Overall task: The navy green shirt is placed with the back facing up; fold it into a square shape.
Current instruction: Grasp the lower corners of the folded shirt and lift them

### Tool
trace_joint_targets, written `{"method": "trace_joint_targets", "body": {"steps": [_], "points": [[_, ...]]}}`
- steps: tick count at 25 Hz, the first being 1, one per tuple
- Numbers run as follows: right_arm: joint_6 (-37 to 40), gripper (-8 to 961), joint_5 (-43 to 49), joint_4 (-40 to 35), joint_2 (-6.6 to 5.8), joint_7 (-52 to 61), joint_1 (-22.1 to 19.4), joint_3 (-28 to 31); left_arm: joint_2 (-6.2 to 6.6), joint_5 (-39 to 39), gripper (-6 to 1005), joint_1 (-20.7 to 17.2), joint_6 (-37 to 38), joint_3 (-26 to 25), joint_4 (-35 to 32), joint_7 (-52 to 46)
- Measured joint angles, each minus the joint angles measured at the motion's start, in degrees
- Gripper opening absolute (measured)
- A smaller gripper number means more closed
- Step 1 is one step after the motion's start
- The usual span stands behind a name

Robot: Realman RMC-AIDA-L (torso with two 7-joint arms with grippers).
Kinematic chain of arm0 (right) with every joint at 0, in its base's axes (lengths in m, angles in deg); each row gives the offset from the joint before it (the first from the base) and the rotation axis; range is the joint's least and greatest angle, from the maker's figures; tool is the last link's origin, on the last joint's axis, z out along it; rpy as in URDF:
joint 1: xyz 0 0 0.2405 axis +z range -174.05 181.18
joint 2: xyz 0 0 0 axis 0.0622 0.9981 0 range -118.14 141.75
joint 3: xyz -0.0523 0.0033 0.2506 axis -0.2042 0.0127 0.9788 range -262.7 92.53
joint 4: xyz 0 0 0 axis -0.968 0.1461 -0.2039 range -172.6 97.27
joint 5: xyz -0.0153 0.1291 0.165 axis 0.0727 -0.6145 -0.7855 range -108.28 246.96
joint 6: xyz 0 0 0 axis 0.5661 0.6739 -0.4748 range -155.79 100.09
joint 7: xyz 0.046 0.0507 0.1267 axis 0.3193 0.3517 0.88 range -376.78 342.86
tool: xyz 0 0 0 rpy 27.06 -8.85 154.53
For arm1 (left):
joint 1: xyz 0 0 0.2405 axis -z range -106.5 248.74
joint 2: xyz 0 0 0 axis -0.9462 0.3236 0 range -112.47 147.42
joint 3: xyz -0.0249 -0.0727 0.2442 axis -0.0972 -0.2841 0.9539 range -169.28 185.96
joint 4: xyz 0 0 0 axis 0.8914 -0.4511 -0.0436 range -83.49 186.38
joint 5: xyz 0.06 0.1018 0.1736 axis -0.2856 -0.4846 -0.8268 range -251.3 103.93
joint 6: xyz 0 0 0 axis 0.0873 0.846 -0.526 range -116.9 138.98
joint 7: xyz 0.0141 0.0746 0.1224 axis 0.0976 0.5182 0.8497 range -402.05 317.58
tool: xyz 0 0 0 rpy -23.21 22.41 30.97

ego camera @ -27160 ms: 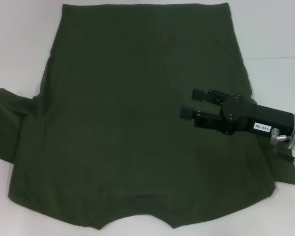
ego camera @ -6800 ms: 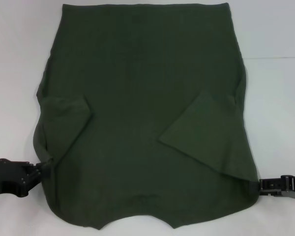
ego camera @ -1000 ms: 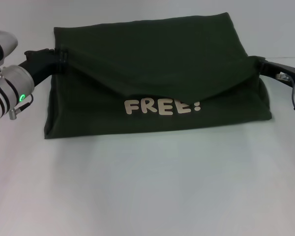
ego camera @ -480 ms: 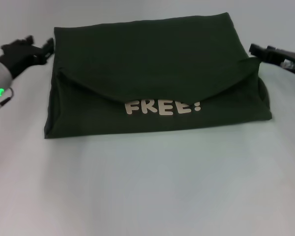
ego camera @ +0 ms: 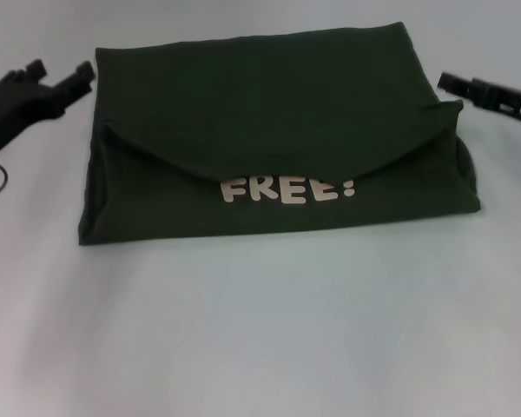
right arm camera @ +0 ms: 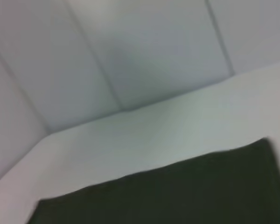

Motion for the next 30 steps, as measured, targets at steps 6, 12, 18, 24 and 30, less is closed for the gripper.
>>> {"method": "trace_joint_targets", "body": {"steps": [6, 12, 18, 24, 30], "points": [[15.2, 696, -0.3, -3.0, 0.72, 0.5, -6.0, -0.3, -0.43, -3.3, 852, -5.0, 9.8, 0.8, -1.5, -0.7], [23.4, 691, -1.9, -3.1, 0.94, 0.1, -10.6, 0.7, -0.54, -9.6, 853, -7.1, 10.0, 0.6, -1.7, 0.4], [23.9, 689, -4.4, -2.7, 0.97, 0.4, -12.5, 0.8, -0.68, -15.5, 850, -7.6, 6.9, 0.5, -1.4, 2.0], [22.7, 690, -5.5, -2.5, 1.64, 0.4, -12.4, 1.0, -0.82, -19.7, 849, -7.3, 1.9, 1.0, -0.2, 3.2], [21.1, 690, -5.6, -2.4, 2.17, 0.5, -11.8, 1.3, -0.83, -23.7, 849, -7.1, 1.2, 1.8, 0.2, 5.6]]}}
